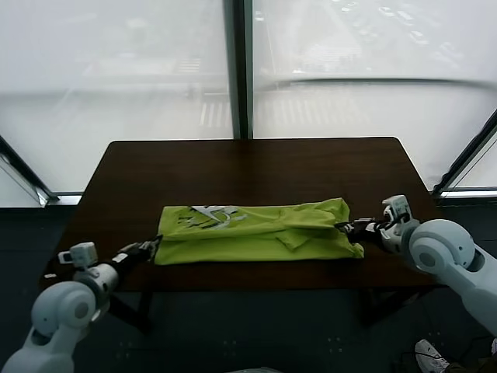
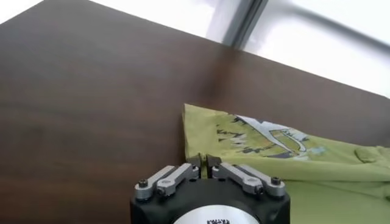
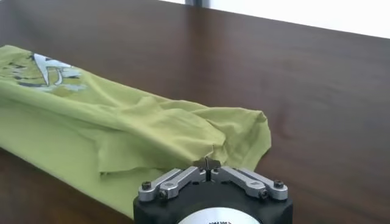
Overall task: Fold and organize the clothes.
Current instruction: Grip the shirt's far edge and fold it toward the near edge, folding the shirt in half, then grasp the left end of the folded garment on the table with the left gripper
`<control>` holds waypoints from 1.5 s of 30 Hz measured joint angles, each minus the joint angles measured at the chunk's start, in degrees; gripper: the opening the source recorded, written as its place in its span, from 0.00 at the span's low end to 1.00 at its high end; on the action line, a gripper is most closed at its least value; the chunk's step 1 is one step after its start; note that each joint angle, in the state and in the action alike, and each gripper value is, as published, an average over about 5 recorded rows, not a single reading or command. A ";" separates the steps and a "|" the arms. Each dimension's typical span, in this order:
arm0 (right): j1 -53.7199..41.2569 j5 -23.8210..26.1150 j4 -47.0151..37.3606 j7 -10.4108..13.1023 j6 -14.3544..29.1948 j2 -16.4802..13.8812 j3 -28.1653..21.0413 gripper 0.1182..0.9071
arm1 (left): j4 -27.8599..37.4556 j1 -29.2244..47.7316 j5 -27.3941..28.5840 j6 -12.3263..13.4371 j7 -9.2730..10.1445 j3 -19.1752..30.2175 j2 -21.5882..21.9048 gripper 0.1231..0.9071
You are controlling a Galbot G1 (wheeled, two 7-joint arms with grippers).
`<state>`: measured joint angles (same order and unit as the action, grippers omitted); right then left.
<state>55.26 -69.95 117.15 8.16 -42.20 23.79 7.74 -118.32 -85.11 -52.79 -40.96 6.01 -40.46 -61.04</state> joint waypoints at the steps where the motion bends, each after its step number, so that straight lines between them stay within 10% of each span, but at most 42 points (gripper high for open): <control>1: -0.07 -0.18 0.23 0.02 0.00 -0.19 0.14 0.39 | -0.30 -0.29 0.18 -0.02 0.03 -0.13 -0.11 0.52; 6: -1.03 -0.67 0.36 0.27 0.00 -0.01 1.12 0.79 | -2.28 -1.73 0.44 -0.28 0.07 -0.86 -0.23 0.91; 11: -2.61 0.51 -1.56 0.40 0.00 1.94 1.80 0.99 | -3.07 -1.90 -0.53 -0.32 0.33 -1.72 0.58 1.00; 26: -3.60 7.44 -12.87 -0.18 0.00 14.03 3.44 1.00 | 5.20 10.82 -1.29 1.15 2.07 2.95 0.93 1.00; 45: -5.15 10.02 -20.47 -0.89 2.45 21.15 4.09 0.90 | 15.17 18.64 2.01 2.33 0.23 7.62 -0.66 1.00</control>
<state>50.12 -59.94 96.68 7.27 -39.74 44.94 11.82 -103.15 -66.47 -50.78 -38.62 6.24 -32.84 -61.71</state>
